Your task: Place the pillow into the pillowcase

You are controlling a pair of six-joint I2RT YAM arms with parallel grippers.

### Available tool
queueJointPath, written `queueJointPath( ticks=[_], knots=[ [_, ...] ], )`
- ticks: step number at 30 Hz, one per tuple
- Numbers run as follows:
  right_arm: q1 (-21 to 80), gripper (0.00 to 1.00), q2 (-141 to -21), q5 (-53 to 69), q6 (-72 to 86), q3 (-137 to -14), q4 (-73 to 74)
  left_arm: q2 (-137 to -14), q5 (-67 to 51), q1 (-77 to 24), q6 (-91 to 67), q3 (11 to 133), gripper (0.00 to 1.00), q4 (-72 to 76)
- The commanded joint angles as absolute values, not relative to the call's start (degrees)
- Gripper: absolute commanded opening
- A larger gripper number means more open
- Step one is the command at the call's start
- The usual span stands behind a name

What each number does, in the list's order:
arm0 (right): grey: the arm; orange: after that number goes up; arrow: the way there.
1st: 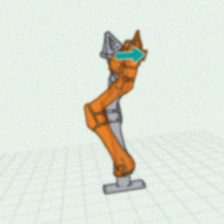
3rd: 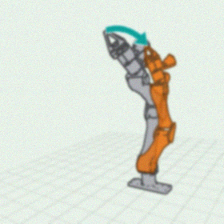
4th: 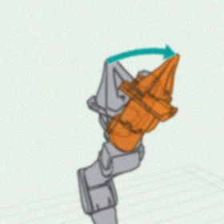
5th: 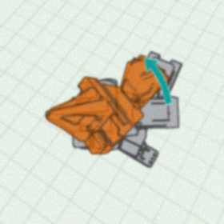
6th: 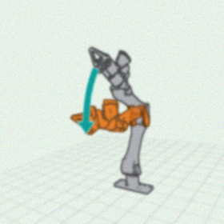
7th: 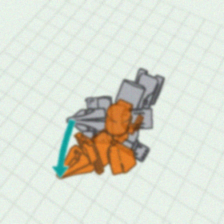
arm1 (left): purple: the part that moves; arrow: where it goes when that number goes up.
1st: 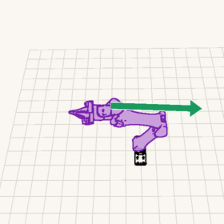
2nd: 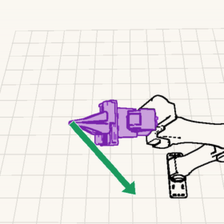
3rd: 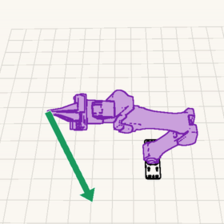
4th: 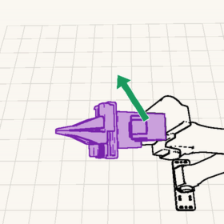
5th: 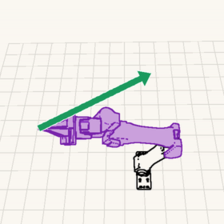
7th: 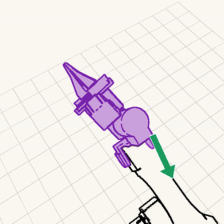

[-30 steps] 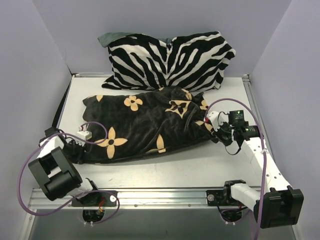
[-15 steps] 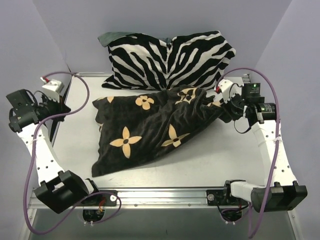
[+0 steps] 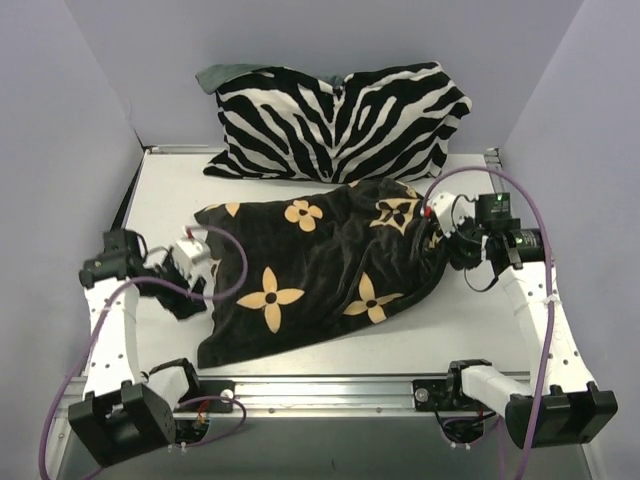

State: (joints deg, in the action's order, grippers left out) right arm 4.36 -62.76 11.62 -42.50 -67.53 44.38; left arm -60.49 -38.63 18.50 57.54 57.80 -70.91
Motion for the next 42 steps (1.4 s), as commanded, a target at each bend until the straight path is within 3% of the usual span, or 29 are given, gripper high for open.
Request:
queueJointPath(
  ticks=[1,6,8,15,23,28,32,33,36,37,38,40,42],
  knots=[
    [5.1,0.0,-58.45,9.58,-43.77,-63.73,45.61,-52.75,-31.03,14.68,64.08,51.34,0.84,-81.35],
    [5.36,0.0,-58.36,9.49,-42.8,-61.61,49.21,-55.09,-26.39,2.24,62.22,47.12,0.88,-75.42],
    [5.27,0.0,-58.71,9.58,-42.89,-61.35,50.53,-57.65,-21.98,0.88,65.37,44.31,0.88,-75.41],
    [6.59,0.0,-61.78,10.9,-40.34,-60.38,54.22,-65.98,-25.48,-3.33,72.35,43.85,0.98,-75.85],
    [7.65,0.0,-61.61,9.49,-39.46,-59.59,54.84,-74.09,-15.91,-6.5,66.53,45.44,0.97,-65.31],
    [7.65,0.0,-63.8,9.31,-38.23,-60.64,54.76,-78.56,-14.77,-9.13,65.22,44.13,0.89,-61.01],
    [7.65,0.0,-66.44,9.23,-37.53,-61.96,54.76,-83.84,-16.34,-12.47,64.69,43.51,0.74,-58.37],
    [7.56,0.0,-66.97,9.05,-37.36,-62.22,54.84,-84.89,-17.48,-12.48,64.51,43.59,0.74,-58.36],
    [7.65,0.0,-67.67,8.09,-37.35,-62.4,54.84,-87.97,-22.14,-11.08,61.46,45.78,0.34,-57.66],
    [7.39,0.0,-67.68,7.82,-37.7,-62.23,54.93,-88.67,-23.11,-8.2,60.65,47.01,0.08,-57.74],
    [7.12,0.0,-67.5,7.74,-38.14,-62.23,54.84,-88.59,-25.29,-6.35,59.6,51.02,0.0,-58.01],
    [5.81,0.0,-67.85,7.82,-38.23,-63.1,54.84,-88.07,-28.28,-1.34,56.7,57.18,0.0,-59.67],
    [4.58,0.0,-69.43,8.0,-38.06,-67.22,54.67,-88.85,-33.03,6.22,52.41,70.79,0.0,-62.91]
  ],
)
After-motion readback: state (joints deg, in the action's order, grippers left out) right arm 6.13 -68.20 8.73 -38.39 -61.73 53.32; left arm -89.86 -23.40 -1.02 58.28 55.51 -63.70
